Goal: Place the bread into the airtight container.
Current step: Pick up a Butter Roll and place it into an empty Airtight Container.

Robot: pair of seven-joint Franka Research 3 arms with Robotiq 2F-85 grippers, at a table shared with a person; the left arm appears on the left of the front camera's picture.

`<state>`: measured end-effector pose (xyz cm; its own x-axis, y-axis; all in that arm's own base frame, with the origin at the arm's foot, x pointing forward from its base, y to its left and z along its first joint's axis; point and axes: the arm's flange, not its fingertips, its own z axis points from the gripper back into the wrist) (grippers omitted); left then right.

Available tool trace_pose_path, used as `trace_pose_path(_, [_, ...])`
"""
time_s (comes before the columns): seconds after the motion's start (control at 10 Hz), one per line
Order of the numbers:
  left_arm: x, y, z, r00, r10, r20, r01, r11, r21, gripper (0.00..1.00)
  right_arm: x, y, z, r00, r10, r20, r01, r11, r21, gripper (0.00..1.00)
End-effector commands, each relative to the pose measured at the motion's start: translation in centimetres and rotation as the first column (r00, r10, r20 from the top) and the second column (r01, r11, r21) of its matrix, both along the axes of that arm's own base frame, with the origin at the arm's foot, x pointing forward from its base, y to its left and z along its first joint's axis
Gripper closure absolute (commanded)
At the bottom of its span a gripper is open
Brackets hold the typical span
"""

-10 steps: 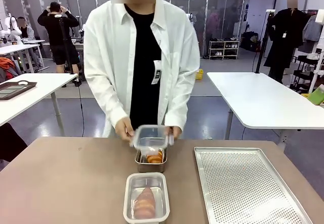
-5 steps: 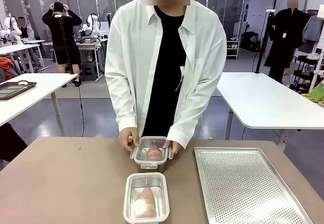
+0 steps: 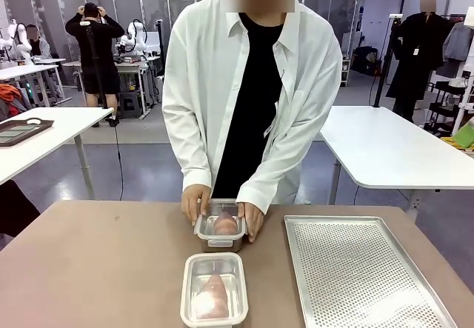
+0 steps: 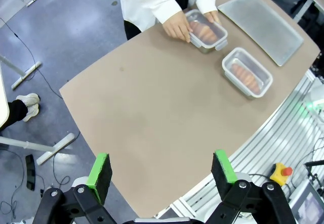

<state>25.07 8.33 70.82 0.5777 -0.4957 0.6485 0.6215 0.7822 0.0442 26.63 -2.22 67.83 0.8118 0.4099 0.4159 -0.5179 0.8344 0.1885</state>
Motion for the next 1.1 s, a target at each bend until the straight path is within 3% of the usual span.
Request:
trace_pose_path(0.0, [-0.03, 0.01, 0.16, 1.0, -0.007, 0.003, 0.007, 1.0, 0.002, 0.0, 0.04, -0.14, 0.1, 1.0, 0.007, -0.006, -0.007, 1.0, -0.003, 0.0])
trace_pose_path(1.0, [-0.03, 0.01, 0.16, 1.0, -0.007, 0.003, 0.007, 1.0, 0.002, 0.0, 0.04, -0.14, 0.1, 1.0, 0.007, -0.006, -0.007, 1.0, -0.003, 0.0])
